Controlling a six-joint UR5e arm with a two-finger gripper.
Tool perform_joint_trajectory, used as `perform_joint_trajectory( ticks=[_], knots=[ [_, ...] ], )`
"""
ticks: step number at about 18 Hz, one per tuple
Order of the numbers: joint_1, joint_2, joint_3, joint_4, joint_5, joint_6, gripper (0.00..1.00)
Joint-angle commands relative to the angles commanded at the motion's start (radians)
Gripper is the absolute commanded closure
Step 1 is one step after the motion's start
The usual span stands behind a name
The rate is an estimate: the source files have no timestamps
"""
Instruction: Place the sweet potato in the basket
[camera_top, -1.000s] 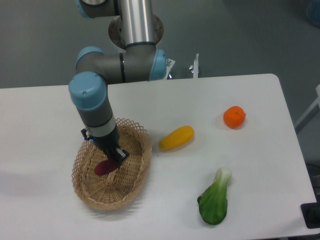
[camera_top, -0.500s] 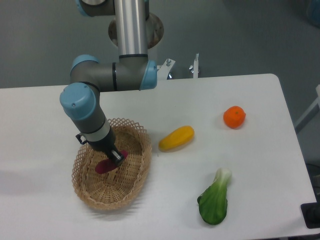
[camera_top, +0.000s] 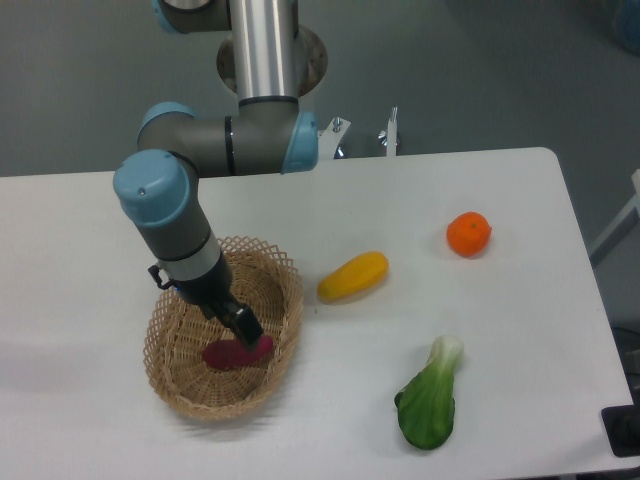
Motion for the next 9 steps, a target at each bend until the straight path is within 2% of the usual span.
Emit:
perform_joint_trajectory(
  ticks=[4,9],
  knots=[
    [0.094,0.031,0.031,0.000,-0.035,0.021,0.00],
    [0.227,0.052,0.060,-0.031,-0.034,0.205,0.00]
  ],
)
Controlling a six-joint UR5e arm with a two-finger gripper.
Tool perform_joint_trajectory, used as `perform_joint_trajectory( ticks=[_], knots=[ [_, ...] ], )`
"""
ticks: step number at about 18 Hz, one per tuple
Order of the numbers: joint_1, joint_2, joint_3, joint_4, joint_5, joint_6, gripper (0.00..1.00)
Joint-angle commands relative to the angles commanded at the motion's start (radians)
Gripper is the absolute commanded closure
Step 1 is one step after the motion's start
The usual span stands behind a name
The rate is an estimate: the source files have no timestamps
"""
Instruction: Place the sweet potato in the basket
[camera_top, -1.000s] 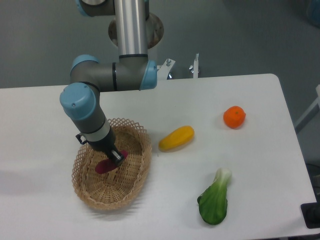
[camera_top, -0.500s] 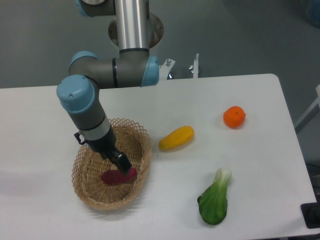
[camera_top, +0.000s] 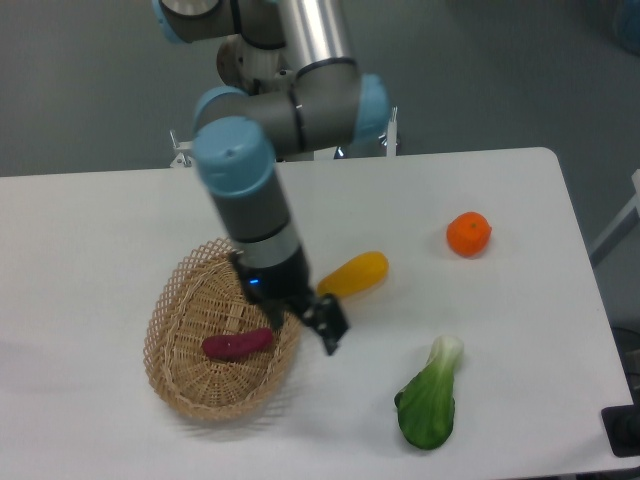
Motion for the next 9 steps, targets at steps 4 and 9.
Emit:
perform_joint_trajectory(
  ticks=[4,9],
  knots=[
    [0.126,0.055,-0.002,-0.078,-0.067,0.219,0.00],
    [0.241,0.095,-0.003,-0.170,-0.140,0.425,0.00]
  ],
)
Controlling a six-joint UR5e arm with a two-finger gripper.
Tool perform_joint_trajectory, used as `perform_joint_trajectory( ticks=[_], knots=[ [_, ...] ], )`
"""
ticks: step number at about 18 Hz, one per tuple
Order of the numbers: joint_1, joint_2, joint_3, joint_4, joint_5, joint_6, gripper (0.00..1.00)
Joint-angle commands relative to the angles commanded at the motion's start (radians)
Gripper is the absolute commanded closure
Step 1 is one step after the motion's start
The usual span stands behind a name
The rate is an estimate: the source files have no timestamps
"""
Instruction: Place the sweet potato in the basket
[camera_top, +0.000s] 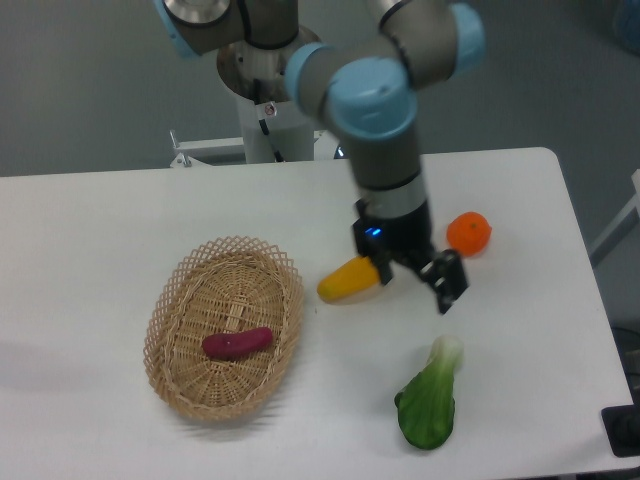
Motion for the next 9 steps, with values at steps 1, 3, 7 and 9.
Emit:
perform_joint_trajectory(
  ticks=[1,3,7,9],
  knots=[
    [0.012,0.002,-0.005,-0.002,0.000,0.028,0.00],
    [0.026,0.003,-0.006,-0.002,-0.006,0.043,0.00],
    [0.031,0.005,-0.011,0.001,-0.017,0.045,0.00],
    [0.029,0.005,-0.012,0.003,-0.017,0.043,0.00]
  ],
)
